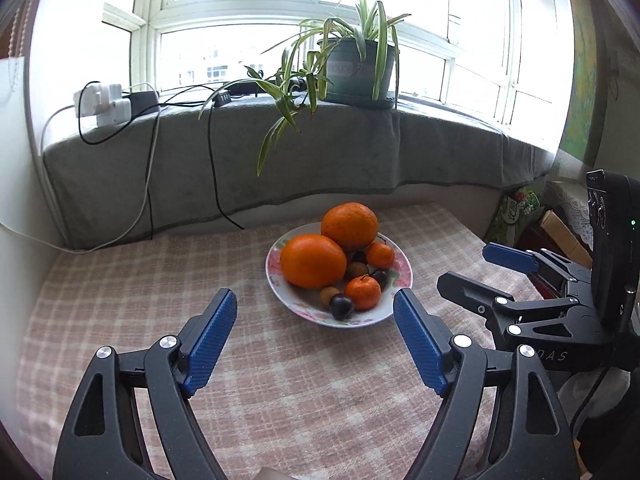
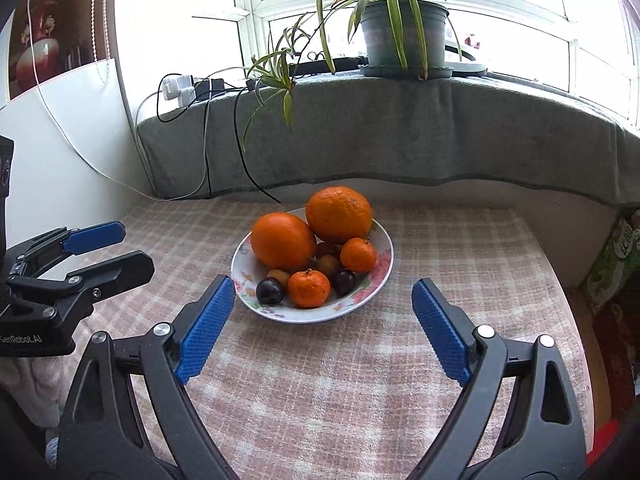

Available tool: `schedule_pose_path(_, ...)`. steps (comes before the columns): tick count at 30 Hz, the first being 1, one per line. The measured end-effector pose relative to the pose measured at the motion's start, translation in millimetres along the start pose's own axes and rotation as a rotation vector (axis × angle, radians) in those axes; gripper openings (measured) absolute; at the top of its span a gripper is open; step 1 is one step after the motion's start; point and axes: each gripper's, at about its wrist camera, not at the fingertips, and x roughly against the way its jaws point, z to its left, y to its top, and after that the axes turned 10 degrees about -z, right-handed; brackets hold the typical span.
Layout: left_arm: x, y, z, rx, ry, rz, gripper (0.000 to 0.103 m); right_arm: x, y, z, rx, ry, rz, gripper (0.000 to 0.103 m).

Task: Organize fruits

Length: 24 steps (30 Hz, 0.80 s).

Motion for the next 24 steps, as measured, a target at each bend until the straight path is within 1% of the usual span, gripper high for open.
schedule_pose_path(7,9,-3,-1,0.003,0.035,-0.010,0.082,8,2,0,-0.008,-0.029,-0.029,0.093)
schedule_pose_path(8,10,-3,-1,0.005,0.034,-0.010,0.082,8,3,0,-0.006,-0.030,-0.030,0.095)
schedule_pose_path(9,10,-3,-1,0.006,0.033,-0.010,0.082,9,3,1,-0.004,-0.030,-0.032,0.101)
schedule_pose_path(10,11,-3,-1,0.008,0.034,-0.012,0.082,10,3,1,0.000,-0.032,-0.039,0.103)
schedule_pose_path(14,14,-2,-2,0.009,0.036,-0.016,0.082,15,5,6,0.024,-0.041,-0.063,0.103)
schedule_pose_path(17,15,-1,-3,0.009,0.028,-0.017,0.082,16,7,9,0.039,-0.045,-0.070,0.103)
schedule_pose_path(24,16,-3,-3,0.003,0.046,-0.014,0.082,17,8,9,0.044,-0.055,-0.076,0.103)
